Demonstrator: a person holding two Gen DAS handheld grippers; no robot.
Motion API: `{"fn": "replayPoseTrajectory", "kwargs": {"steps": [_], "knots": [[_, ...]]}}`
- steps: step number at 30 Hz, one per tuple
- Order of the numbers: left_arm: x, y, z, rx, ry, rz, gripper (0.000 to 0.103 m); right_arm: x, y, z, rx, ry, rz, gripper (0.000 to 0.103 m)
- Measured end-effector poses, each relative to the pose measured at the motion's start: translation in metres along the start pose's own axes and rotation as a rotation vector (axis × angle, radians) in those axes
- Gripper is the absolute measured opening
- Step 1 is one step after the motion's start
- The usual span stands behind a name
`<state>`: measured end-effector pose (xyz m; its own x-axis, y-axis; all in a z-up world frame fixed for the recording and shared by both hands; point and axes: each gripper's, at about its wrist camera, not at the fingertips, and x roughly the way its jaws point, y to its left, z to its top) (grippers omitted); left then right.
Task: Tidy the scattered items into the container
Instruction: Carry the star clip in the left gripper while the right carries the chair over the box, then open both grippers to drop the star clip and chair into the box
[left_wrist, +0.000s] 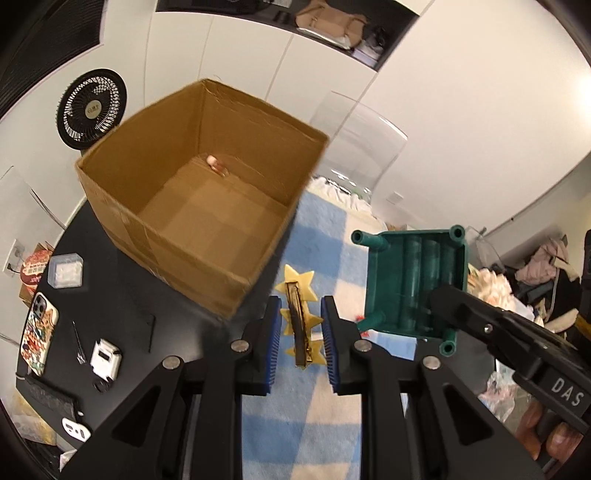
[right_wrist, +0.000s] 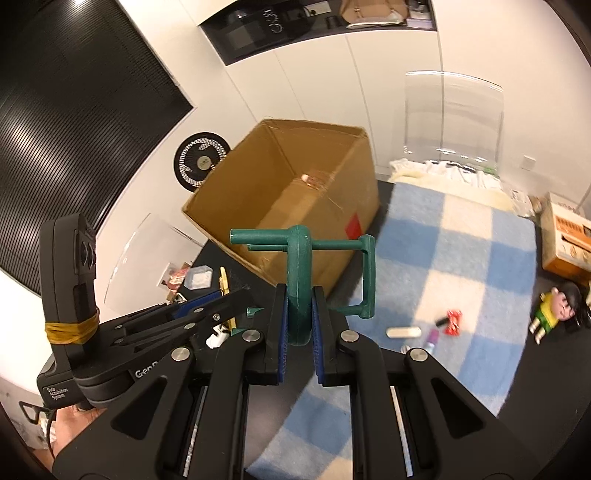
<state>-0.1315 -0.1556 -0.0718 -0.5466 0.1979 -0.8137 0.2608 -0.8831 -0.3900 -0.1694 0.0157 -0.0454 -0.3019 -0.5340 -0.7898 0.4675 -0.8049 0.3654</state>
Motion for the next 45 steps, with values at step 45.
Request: {"fn": "replayPoseTrajectory", "kwargs": {"steps": [45], "knots": [[0.053, 0.111, 0.125, -0.104, 0.036, 0.124, 0.024, 0.170, 0.044, 0.134, -0.092, 0.151, 0.001, 0.015]]}}
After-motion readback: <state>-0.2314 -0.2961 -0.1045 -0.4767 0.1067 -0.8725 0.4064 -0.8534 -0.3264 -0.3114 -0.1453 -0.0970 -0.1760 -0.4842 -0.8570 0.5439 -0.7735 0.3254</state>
